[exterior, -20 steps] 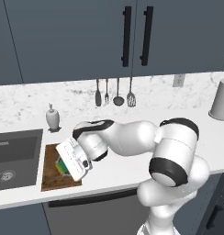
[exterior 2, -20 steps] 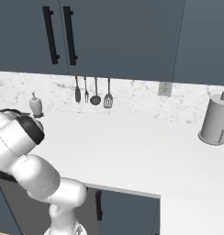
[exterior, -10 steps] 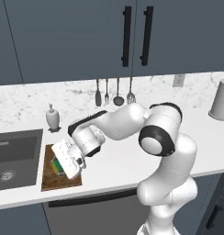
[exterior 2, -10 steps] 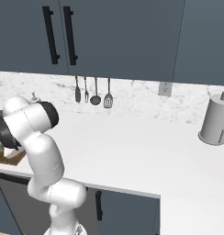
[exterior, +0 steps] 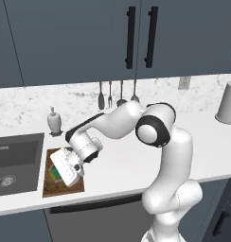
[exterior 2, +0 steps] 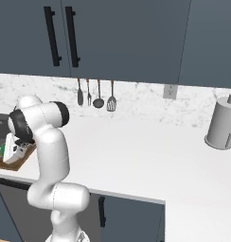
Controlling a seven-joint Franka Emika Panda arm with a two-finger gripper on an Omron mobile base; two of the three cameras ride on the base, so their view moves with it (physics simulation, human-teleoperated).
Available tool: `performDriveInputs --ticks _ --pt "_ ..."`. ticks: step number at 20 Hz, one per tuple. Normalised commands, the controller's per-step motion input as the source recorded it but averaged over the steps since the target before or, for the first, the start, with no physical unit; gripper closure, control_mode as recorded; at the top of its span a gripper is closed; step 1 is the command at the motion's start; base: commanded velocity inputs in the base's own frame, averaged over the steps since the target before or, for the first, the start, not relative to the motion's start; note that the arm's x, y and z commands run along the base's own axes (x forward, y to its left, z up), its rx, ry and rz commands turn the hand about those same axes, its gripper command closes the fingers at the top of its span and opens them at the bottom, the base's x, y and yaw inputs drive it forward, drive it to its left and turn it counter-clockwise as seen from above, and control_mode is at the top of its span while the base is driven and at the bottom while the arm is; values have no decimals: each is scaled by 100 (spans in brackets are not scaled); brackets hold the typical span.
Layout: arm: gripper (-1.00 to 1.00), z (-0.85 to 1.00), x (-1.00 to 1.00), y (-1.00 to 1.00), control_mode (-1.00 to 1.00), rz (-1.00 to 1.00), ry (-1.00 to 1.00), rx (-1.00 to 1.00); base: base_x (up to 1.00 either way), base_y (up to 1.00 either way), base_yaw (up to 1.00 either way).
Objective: Pick up the sponge from the counter and clean the cutting board by briefly scrubbing or pressing down on the cutting board. Once finished, release the sponge.
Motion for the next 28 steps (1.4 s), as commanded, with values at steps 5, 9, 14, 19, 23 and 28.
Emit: performDriveInputs --ticks 5,9,14,19,23,28 --pt "100 -59 5 -8 -100 1 0 0 0 0 0" --pt "100 -54 -1 -52 -100 2 0 1 0 0 0" --pt "100 -44 0 -76 -100 2 0 4 0 0 0" --pt "100 -56 0 -67 -100 2 0 2 0 0 0" --pt "100 -62 0 -57 -100 2 -2 0 0 0 0" --pt "100 -48 2 -70 -100 7 -10 0 0 0 0"
